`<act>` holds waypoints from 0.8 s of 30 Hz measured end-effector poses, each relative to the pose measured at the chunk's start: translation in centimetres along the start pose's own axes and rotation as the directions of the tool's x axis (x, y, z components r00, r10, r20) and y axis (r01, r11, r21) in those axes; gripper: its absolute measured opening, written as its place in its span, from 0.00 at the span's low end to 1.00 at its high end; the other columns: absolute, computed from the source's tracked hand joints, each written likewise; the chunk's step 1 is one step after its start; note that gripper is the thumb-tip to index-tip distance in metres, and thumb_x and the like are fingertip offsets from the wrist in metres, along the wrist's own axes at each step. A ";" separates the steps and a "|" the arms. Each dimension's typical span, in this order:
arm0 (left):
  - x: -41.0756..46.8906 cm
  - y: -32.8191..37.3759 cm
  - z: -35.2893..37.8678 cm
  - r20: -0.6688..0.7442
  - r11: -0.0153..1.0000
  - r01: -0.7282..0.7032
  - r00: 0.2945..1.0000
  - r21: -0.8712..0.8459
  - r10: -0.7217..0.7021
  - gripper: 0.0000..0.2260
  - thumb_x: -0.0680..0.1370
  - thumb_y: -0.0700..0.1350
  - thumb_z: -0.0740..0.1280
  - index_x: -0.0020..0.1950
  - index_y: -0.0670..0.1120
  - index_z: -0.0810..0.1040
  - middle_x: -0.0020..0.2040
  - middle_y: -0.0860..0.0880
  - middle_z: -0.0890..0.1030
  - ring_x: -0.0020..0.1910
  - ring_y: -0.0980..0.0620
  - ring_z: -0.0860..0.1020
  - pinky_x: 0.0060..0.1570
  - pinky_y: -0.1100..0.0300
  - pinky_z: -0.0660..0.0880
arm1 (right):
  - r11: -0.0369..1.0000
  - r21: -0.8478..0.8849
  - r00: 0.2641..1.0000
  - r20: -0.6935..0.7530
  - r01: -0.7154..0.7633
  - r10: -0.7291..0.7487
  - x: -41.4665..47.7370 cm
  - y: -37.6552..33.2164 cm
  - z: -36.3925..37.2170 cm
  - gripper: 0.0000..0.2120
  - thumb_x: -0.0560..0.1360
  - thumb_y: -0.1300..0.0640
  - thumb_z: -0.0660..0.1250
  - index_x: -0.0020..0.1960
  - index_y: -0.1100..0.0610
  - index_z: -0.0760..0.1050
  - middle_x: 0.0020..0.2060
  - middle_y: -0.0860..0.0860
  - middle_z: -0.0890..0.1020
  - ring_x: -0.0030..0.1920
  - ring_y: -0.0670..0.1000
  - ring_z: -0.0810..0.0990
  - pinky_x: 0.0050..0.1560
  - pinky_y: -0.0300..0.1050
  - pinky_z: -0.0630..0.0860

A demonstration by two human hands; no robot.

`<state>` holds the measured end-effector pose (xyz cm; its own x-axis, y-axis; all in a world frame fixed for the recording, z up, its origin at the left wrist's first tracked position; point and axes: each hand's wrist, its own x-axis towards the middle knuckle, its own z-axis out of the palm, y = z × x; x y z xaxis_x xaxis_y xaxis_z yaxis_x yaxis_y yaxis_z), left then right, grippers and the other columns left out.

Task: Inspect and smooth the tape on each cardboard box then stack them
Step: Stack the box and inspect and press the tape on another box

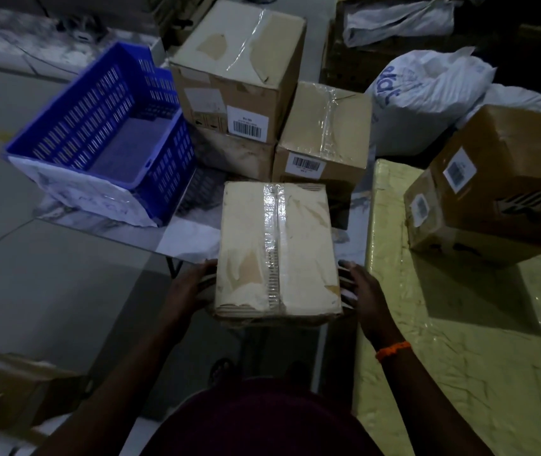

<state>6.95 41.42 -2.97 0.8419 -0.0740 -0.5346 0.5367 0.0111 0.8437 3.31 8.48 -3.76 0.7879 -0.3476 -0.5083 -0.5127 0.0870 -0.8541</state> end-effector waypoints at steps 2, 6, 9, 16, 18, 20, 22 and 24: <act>1.6 1.3 -0.1 0.012 0.997 -0.048 0.999 0.064 0.047 0.20 0.84 0.60 0.58 0.67 0.50 0.80 0.63 0.50 0.83 0.62 0.49 0.81 0.59 0.47 0.78 | 0.999 -0.005 0.999 -0.036 0.037 -0.037 1.4 -2.0 0.4 0.10 0.85 0.54 0.63 0.59 0.58 0.79 0.55 0.56 0.84 0.56 0.55 0.84 0.56 0.52 0.80; 5.4 4.4 0.8 -0.028 0.993 -0.083 0.996 0.079 0.086 0.19 0.83 0.58 0.62 0.67 0.47 0.79 0.63 0.47 0.83 0.63 0.47 0.81 0.66 0.43 0.76 | 0.995 -0.073 0.996 -0.034 0.075 -0.077 5.0 -6.0 1.6 0.06 0.83 0.54 0.67 0.57 0.54 0.80 0.53 0.54 0.84 0.58 0.57 0.82 0.56 0.53 0.79; 7.1 6.6 1.8 -0.068 0.998 -0.050 0.996 0.024 0.051 0.14 0.83 0.55 0.65 0.63 0.48 0.80 0.62 0.47 0.83 0.62 0.47 0.81 0.67 0.44 0.75 | 0.997 -0.070 1.000 0.001 0.017 -0.017 6.8 -7.7 2.9 0.08 0.83 0.54 0.67 0.58 0.57 0.80 0.54 0.57 0.84 0.54 0.57 0.83 0.56 0.54 0.80; 7.1 9.0 3.7 -0.043 0.995 -0.065 0.997 0.069 0.068 0.08 0.84 0.53 0.65 0.59 0.53 0.78 0.59 0.51 0.80 0.56 0.56 0.78 0.50 0.55 0.76 | 0.994 -0.095 0.999 0.004 0.054 -0.054 6.5 -8.3 4.9 0.07 0.83 0.47 0.66 0.52 0.49 0.79 0.50 0.53 0.83 0.48 0.52 0.80 0.53 0.49 0.73; 6.7 8.9 3.5 -0.020 0.996 -0.063 0.998 0.069 0.065 0.14 0.83 0.56 0.65 0.66 0.52 0.78 0.62 0.51 0.80 0.58 0.55 0.77 0.48 0.55 0.75 | 0.996 -0.054 0.998 0.001 0.066 -0.066 5.9 -8.2 4.9 0.06 0.84 0.49 0.64 0.57 0.49 0.77 0.48 0.47 0.80 0.46 0.45 0.77 0.57 0.50 0.74; 6.4 8.7 3.3 -0.025 0.998 -0.054 0.998 0.040 0.055 0.18 0.82 0.59 0.66 0.68 0.52 0.78 0.65 0.51 0.79 0.64 0.52 0.77 0.51 0.53 0.76 | 0.994 -0.042 0.995 0.002 0.097 -0.097 5.2 -7.9 4.6 0.07 0.85 0.51 0.64 0.60 0.51 0.78 0.48 0.44 0.80 0.49 0.45 0.78 0.57 0.48 0.74; 5.8 9.0 3.5 -0.048 0.997 -0.071 0.996 -0.007 0.070 0.18 0.81 0.60 0.66 0.67 0.52 0.78 0.64 0.51 0.80 0.64 0.52 0.76 0.53 0.50 0.76 | 0.983 -0.071 0.986 -0.012 0.167 -0.169 4.8 -7.5 4.3 0.12 0.84 0.52 0.65 0.66 0.54 0.78 0.53 0.46 0.83 0.56 0.50 0.81 0.60 0.50 0.77; 4.9 9.6 3.9 -0.063 0.994 -0.089 0.994 -0.060 0.086 0.15 0.82 0.58 0.65 0.65 0.52 0.79 0.62 0.53 0.80 0.61 0.54 0.76 0.52 0.50 0.76 | 0.970 -0.075 0.971 -0.040 0.231 -0.234 4.1 -7.2 4.1 0.15 0.84 0.52 0.65 0.68 0.54 0.78 0.58 0.50 0.83 0.60 0.52 0.81 0.62 0.51 0.78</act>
<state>15.99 37.25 2.67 0.8866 -0.0102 -0.4624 0.4618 0.0776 0.8836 11.62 10.29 -0.16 0.8717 -0.3958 -0.2890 -0.3408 -0.0658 -0.9378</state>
